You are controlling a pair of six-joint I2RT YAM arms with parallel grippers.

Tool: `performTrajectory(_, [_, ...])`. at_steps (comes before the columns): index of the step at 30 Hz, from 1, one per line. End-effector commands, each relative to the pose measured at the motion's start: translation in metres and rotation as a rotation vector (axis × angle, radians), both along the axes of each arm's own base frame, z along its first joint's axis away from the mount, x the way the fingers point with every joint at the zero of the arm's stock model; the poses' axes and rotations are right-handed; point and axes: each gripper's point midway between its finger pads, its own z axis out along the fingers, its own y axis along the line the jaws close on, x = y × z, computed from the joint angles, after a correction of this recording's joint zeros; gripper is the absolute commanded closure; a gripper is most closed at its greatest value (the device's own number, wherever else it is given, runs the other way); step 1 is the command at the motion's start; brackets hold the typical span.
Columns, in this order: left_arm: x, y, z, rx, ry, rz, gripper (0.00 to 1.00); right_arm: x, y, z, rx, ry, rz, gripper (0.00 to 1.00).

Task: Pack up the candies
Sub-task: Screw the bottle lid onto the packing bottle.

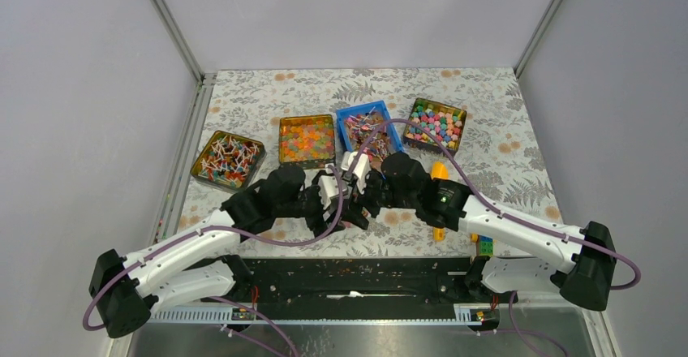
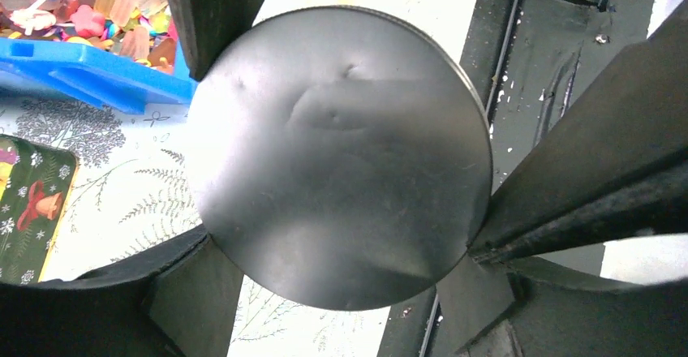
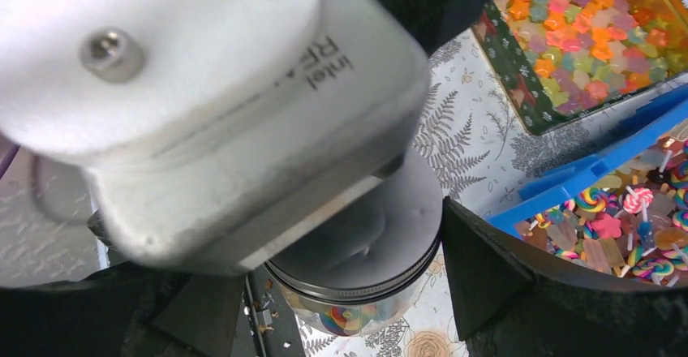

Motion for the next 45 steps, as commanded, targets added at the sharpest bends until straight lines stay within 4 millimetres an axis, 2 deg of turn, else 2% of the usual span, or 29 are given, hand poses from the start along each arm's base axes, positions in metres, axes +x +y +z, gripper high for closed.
performTrajectory(1, [0.023, -0.04, 0.132, -0.426, -0.294, -0.008, 0.7, 0.006, 0.013, -0.003, 0.067, 0.026, -0.079, 0.97])
performTrajectory(3, [0.022, -0.038, 0.129, -0.422, -0.294, -0.008, 0.7, 0.007, 0.01, -0.005, 0.069, 0.015, -0.087, 0.98])
performTrajectory(5, [0.021, -0.036, 0.127, -0.42, -0.297, -0.006, 0.65, 0.01, 0.008, -0.007, 0.081, -0.008, -0.095, 1.0])
performTrajectory(13, [0.021, -0.018, 0.109, -0.357, -0.302, 0.045, 0.25, 0.016, -0.009, -0.034, 0.045, -0.099, -0.116, 1.0])
performTrajectory(15, [0.019, -0.012, 0.103, -0.338, -0.3, 0.055, 0.03, 0.018, -0.014, -0.041, 0.053, -0.118, -0.129, 1.0])
performTrajectory(21, [0.014, 0.003, 0.095, -0.322, -0.295, 0.09, 0.01, 0.019, -0.021, -0.062, 0.081, -0.141, -0.148, 1.0])
performTrajectory(27, [0.013, 0.01, 0.099, -0.341, -0.295, 0.125, 0.01, 0.025, -0.027, -0.084, 0.087, -0.155, -0.181, 1.0])
performTrajectory(36, [0.012, 0.012, 0.097, -0.335, -0.276, 0.133, 0.01, 0.04, -0.042, -0.098, 0.085, -0.173, -0.293, 1.0])
performTrajectory(37, [0.012, 0.012, 0.097, -0.338, -0.276, 0.137, 0.01, 0.04, -0.042, -0.099, 0.085, -0.161, -0.298, 0.97])
performTrajectory(42, [0.014, 0.011, 0.095, -0.345, -0.264, 0.15, 0.01, 0.037, -0.042, -0.099, 0.087, -0.12, -0.298, 0.46])
performTrajectory(45, [0.015, 0.01, 0.096, -0.352, -0.257, 0.159, 0.01, 0.036, -0.041, -0.095, 0.083, -0.11, -0.292, 0.22])
